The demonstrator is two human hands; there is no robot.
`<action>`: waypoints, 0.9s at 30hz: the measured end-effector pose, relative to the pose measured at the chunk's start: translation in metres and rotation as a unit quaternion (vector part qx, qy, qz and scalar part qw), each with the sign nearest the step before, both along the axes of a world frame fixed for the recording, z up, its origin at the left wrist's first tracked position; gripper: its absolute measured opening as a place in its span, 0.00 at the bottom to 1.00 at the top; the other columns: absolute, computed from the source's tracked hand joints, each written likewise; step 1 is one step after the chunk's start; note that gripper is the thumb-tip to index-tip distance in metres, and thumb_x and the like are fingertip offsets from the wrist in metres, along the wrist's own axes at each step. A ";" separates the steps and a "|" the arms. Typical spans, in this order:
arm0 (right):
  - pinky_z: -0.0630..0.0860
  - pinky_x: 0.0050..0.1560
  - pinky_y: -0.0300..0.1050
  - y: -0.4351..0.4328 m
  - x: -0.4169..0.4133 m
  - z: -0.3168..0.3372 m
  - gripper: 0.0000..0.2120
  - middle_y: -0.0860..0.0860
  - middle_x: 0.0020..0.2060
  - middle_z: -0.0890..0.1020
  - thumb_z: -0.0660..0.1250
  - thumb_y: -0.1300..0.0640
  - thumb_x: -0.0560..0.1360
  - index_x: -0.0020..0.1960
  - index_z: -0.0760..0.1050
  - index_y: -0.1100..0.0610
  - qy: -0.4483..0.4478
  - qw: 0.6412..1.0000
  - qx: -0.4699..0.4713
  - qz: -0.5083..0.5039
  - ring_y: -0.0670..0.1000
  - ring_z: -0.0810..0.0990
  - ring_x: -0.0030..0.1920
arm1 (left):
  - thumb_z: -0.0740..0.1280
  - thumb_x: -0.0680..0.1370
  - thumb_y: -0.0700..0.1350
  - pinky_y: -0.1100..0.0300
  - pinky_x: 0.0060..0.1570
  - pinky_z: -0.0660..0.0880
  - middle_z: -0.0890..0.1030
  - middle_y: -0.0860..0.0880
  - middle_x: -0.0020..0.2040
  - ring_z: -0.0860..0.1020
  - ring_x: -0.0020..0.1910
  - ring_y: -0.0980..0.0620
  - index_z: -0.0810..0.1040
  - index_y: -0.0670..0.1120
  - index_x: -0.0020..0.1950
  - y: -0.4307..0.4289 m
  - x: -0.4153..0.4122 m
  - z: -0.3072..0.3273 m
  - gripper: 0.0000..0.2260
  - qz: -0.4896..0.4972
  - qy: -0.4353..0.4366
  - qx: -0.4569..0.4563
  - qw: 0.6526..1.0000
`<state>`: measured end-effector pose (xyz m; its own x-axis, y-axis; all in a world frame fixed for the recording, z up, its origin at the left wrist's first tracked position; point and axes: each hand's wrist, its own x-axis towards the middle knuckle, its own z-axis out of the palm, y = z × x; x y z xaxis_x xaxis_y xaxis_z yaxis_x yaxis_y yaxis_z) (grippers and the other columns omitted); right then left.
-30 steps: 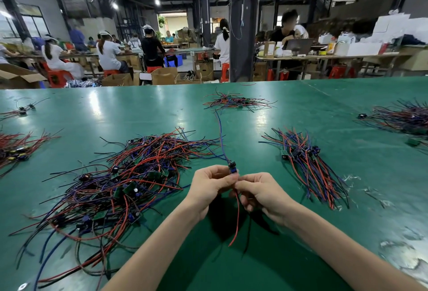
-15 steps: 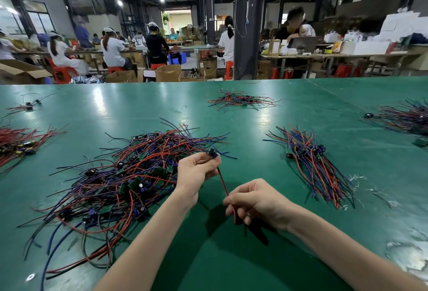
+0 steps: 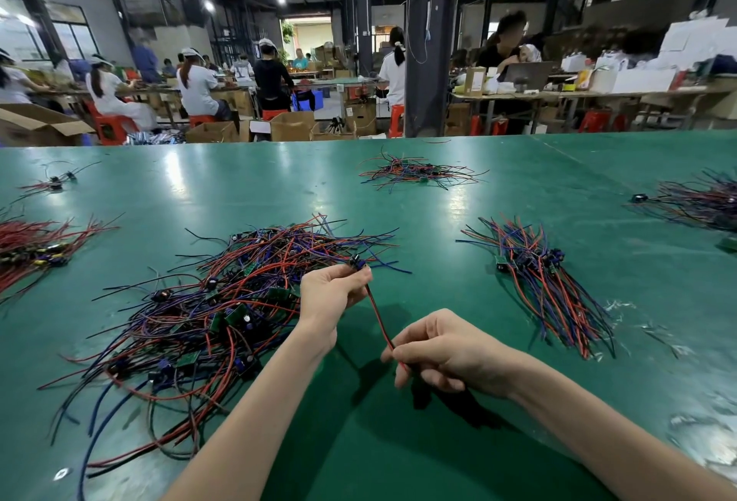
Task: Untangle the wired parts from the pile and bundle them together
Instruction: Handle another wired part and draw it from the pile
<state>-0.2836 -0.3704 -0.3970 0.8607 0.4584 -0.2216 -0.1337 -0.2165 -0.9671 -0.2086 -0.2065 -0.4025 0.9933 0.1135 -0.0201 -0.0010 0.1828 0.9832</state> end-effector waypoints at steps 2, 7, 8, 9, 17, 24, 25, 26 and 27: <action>0.56 0.17 0.32 -0.002 0.002 0.001 0.08 0.56 0.36 0.84 0.63 0.67 0.74 0.51 0.78 0.66 -0.001 1.000 -0.010 0.013 0.44 0.62 0.18 | 0.73 0.71 0.35 0.68 0.31 0.76 0.77 0.47 0.31 0.72 0.28 0.55 0.82 0.39 0.38 0.001 0.000 0.000 0.03 0.003 0.000 0.001 1.000; 0.56 0.17 0.33 -0.008 0.004 0.005 0.09 0.58 0.40 0.85 0.65 0.65 0.73 0.52 0.79 0.65 0.013 0.998 -0.012 0.054 0.43 0.59 0.18 | 0.73 0.71 0.35 0.61 0.42 0.78 0.75 0.49 0.27 0.71 0.29 0.53 0.81 0.40 0.38 -0.003 -0.001 -0.002 0.03 -0.018 0.009 0.008 1.000; 0.56 0.17 0.33 -0.011 0.005 0.007 0.09 0.59 0.41 0.85 0.67 0.63 0.73 0.52 0.79 0.65 0.020 0.997 -0.009 0.067 0.42 0.60 0.18 | 0.73 0.71 0.35 0.60 0.43 0.79 0.74 0.49 0.27 0.71 0.29 0.53 0.81 0.39 0.38 -0.004 -0.002 -0.001 0.03 -0.031 0.016 -0.009 0.999; 0.56 0.17 0.32 -0.015 0.006 0.010 0.11 0.59 0.42 0.85 0.68 0.59 0.74 0.52 0.79 0.65 0.025 0.997 -0.011 0.077 0.42 0.60 0.18 | 0.73 0.71 0.35 0.60 0.42 0.79 0.74 0.48 0.27 0.71 0.28 0.53 0.81 0.39 0.37 -0.005 -0.002 0.000 0.03 -0.045 0.023 -0.031 0.998; 0.56 0.16 0.32 -0.028 0.019 0.014 0.09 0.55 0.42 0.86 0.67 0.54 0.76 0.45 0.82 0.59 -0.032 0.992 -0.007 -0.122 0.42 0.63 0.18 | 0.75 0.68 0.39 0.61 0.39 0.68 0.75 0.41 0.39 0.71 0.32 0.51 0.83 0.43 0.33 -0.023 -0.018 -0.002 0.04 -0.158 0.052 -0.034 0.985; 0.64 0.18 0.33 -0.013 0.019 -0.001 0.03 0.54 0.34 0.84 0.70 0.63 0.73 0.41 0.81 0.61 -0.020 0.980 0.072 -0.183 0.43 0.71 0.20 | 0.75 0.66 0.41 0.58 0.41 0.66 0.79 0.43 0.37 0.72 0.37 0.49 0.83 0.46 0.31 -0.030 -0.026 -0.002 0.04 -0.175 0.040 -0.032 0.983; 0.65 0.18 0.33 -0.011 0.019 -0.001 0.03 0.54 0.34 0.84 0.70 0.64 0.73 0.41 0.81 0.62 -0.014 0.979 0.081 -0.184 0.43 0.71 0.20 | 0.75 0.67 0.40 0.58 0.42 0.68 0.79 0.44 0.37 0.72 0.37 0.49 0.83 0.46 0.31 -0.030 -0.025 -0.002 0.05 -0.169 0.037 -0.034 0.984; 0.66 0.18 0.33 -0.010 0.019 -0.002 0.02 0.54 0.33 0.83 0.70 0.64 0.73 0.41 0.80 0.63 -0.010 0.979 0.087 -0.185 0.43 0.72 0.20 | 0.75 0.67 0.39 0.57 0.43 0.69 0.79 0.44 0.37 0.73 0.37 0.49 0.83 0.46 0.31 -0.030 -0.025 -0.002 0.05 -0.163 0.034 -0.033 0.985; 0.66 0.19 0.33 -0.010 0.020 -0.002 0.03 0.54 0.33 0.83 0.69 0.65 0.73 0.41 0.80 0.63 -0.007 0.978 0.089 -0.187 0.43 0.72 0.20 | 0.75 0.67 0.39 0.57 0.44 0.69 0.79 0.44 0.36 0.74 0.36 0.49 0.83 0.46 0.31 -0.030 -0.025 -0.002 0.06 -0.159 0.030 -0.031 0.986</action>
